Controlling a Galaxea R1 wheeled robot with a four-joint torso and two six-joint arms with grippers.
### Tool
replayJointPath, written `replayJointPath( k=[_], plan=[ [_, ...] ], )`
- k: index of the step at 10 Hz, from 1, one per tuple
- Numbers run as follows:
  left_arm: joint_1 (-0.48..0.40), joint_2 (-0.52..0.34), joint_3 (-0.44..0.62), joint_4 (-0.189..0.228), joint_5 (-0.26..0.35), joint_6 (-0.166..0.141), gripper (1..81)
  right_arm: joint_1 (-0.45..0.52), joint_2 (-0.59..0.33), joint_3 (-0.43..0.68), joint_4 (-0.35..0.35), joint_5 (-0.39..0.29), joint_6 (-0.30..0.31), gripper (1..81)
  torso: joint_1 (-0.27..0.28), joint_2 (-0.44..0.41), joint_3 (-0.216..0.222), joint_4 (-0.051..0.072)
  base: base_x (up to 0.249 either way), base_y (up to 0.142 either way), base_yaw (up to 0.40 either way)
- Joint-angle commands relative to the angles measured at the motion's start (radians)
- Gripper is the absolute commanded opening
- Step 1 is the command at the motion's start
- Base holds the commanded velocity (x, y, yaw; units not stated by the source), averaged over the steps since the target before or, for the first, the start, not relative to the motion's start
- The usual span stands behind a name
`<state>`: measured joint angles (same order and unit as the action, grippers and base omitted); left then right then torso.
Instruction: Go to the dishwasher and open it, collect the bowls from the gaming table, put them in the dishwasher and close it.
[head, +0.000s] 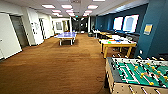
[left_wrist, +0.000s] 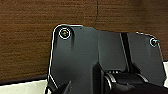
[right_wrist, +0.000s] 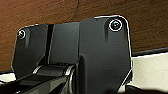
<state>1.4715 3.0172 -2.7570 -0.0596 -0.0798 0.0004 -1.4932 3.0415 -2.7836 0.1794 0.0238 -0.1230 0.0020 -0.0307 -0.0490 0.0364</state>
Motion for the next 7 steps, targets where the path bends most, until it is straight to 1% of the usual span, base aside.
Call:
replayJointPath(
  k=[1,2,3,7],
  plan=[
    [-0.056,-0.004,-0.004,0.001,0.048,0.004,81.1,0.056,-0.002,0.0,-0.001,-0.056,-0.001,81.1,0.0,0.0,0.0,0.0,0.167,0.0,0.0],
    [-0.056,-0.003,-0.004,0.001,0.048,0.004,81.1,0.056,-0.002,0.0,-0.001,-0.056,-0.001,81.1,0.0,0.0,0.0,0.0,0.168,0.0,0.0],
    [-0.055,-0.004,-0.004,0.001,0.048,0.004,81.1,0.056,-0.002,0.0,-0.001,-0.056,-0.001,81.1,0.0,0.0,0.0,0.0,0.168,0.061,0.0],
    [-0.056,-0.004,-0.004,0.0,0.048,0.004,81.1,0.053,-0.004,-0.003,-0.001,-0.056,-0.001,81.1,0.0,0.0,0.0,0.0,0.167,0.095,0.0]
  ],
)
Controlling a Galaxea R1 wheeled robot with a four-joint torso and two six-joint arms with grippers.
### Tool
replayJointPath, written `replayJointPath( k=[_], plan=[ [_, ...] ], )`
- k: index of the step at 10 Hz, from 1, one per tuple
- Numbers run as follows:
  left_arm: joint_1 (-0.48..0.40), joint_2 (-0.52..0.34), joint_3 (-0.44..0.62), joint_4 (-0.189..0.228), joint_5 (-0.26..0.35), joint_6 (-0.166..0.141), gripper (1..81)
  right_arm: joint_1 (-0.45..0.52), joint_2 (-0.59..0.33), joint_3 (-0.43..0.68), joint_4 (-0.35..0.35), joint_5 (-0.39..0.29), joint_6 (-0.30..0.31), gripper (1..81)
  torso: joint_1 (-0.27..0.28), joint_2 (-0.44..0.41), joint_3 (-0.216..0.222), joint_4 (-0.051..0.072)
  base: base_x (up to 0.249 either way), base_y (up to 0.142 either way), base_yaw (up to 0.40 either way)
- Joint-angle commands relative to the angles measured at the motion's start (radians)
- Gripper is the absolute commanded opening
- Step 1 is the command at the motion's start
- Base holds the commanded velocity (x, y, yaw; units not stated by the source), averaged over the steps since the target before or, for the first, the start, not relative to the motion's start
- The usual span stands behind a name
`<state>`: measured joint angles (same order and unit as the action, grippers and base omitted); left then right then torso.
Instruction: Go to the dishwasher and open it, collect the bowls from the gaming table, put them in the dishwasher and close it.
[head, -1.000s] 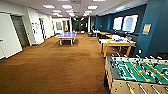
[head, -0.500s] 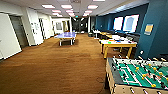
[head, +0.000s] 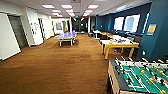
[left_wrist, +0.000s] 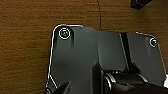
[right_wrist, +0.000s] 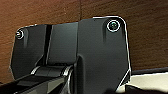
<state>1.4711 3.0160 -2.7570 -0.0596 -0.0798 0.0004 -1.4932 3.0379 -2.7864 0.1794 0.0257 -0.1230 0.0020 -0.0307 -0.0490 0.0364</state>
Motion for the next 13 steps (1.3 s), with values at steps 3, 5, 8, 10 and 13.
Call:
replayJointPath(
  k=[3,5,8,10,13],
  plan=[
    [-0.056,-0.005,-0.004,0.0,0.048,0.004,81.1,0.053,0.0,-0.001,0.0,-0.056,-0.001,81.1,0.0,0.0,0.0,0.0,0.167,0.116,0.0],
    [-0.054,-0.004,-0.004,0.001,0.048,0.004,81.1,0.053,0.0,-0.001,0.0,-0.056,-0.001,81.1,0.0,0.0,0.0,0.0,0.167,0.118,0.0],
    [-0.056,-0.003,-0.004,0.001,0.048,0.004,81.1,0.053,0.001,0.001,0.002,-0.056,-0.001,81.1,0.0,0.0,0.0,0.0,0.167,0.118,0.0],
    [-0.056,-0.003,-0.004,0.0,0.048,0.004,81.1,0.053,0.0,0.001,0.0,-0.056,-0.001,81.1,-0.002,-0.001,0.0,0.0,0.167,0.118,0.0],
    [-0.056,-0.001,-0.004,0.001,0.048,0.004,81.1,0.053,0.002,0.002,0.0,-0.056,-0.001,81.1,0.0,0.001,0.0,0.0,0.169,0.105,0.0]
  ],
)
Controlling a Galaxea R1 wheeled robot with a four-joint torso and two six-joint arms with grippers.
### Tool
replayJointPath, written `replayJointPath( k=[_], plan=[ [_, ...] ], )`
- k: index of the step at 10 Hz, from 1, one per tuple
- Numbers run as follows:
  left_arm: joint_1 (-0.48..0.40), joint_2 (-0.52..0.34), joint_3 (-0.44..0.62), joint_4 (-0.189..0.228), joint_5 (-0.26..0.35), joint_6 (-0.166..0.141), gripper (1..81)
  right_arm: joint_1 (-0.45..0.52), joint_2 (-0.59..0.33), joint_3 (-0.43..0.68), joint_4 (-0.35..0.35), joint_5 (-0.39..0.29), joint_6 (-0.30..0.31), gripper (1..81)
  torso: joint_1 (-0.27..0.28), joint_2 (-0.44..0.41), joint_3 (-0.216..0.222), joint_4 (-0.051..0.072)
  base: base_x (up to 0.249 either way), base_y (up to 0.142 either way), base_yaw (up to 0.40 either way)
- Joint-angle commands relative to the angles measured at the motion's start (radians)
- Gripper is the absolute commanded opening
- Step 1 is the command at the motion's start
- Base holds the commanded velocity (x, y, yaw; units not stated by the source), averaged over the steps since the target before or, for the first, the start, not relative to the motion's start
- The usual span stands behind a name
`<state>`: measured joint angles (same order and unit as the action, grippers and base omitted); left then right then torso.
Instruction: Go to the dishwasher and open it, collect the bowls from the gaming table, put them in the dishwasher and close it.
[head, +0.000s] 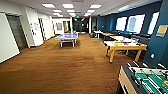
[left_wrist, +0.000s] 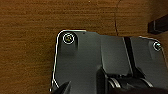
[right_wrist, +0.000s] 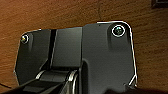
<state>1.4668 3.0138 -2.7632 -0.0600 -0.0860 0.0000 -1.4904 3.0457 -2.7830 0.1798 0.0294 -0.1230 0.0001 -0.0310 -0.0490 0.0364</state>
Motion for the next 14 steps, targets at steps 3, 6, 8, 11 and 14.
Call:
replayJointPath(
  k=[3,6,8,11,14],
  plan=[
    [-0.05,0.001,0.002,0.003,0.054,0.005,81.1,0.049,-0.006,-0.001,-0.002,-0.061,-0.001,81.1,0.0,0.0,0.0,0.0,0.177,0.092,0.0],
    [-0.05,0.004,0.002,0.006,0.054,0.005,81.1,0.046,-0.006,-0.003,-0.003,-0.06,-0.001,81.1,0.0,0.0,0.0,0.0,0.189,0.09,0.0],
    [-0.052,0.005,0.002,0.006,0.054,0.005,81.1,0.045,-0.006,-0.001,-0.002,-0.06,-0.001,81.1,0.0,0.0,0.0,0.0,0.191,0.09,0.0],
    [-0.052,0.005,0.002,0.006,0.054,0.005,81.1,0.044,-0.006,-0.001,-0.002,-0.06,-0.001,81.1,0.0,-0.001,0.0,0.0,0.192,0.089,0.0],
    [-0.052,0.005,0.002,0.006,0.052,0.005,81.1,0.046,-0.005,-0.001,-0.002,-0.049,-0.001,81.1,0.0,-0.001,0.0,0.0,0.194,0.05,0.0]
  ],
)
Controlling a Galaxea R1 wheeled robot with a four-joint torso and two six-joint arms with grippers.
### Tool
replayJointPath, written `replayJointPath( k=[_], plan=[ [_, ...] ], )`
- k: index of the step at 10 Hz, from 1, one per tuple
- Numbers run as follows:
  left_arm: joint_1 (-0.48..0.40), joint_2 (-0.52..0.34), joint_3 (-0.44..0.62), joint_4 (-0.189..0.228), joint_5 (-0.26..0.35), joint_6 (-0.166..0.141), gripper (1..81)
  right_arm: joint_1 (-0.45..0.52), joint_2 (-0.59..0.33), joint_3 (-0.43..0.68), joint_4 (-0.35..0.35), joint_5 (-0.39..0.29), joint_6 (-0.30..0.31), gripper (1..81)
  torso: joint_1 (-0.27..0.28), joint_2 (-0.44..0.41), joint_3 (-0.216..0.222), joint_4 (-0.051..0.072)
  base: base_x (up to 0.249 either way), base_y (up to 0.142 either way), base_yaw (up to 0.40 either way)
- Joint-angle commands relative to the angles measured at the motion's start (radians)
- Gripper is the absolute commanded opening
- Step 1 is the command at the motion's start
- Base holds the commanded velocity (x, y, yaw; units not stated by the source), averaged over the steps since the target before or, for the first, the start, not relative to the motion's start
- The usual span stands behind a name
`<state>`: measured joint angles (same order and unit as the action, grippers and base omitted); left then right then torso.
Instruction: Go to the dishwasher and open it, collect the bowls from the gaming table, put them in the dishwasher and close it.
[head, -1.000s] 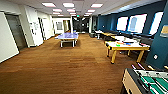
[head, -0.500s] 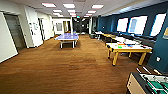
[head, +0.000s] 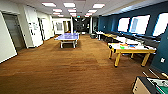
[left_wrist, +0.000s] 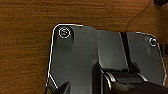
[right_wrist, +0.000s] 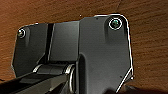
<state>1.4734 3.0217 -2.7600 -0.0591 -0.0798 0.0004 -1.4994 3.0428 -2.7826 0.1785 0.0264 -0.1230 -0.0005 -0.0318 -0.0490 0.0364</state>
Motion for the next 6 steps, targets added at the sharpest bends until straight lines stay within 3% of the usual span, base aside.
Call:
replayJointPath(
  k=[1,6],
  plan=[
    [-0.058,-0.003,-0.001,0.005,0.046,0.004,81.1,0.053,-0.002,-0.001,-0.001,-0.046,-0.001,81.1,0.001,0.0,0.0,0.0,0.195,0.0,0.0],
    [-0.058,-0.001,-0.001,0.007,0.048,0.006,81.1,0.05,-0.002,-0.001,0.001,-0.045,-0.001,81.1,0.001,0.0,0.0,0.0,0.195,0.0,0.0]
  ],
)
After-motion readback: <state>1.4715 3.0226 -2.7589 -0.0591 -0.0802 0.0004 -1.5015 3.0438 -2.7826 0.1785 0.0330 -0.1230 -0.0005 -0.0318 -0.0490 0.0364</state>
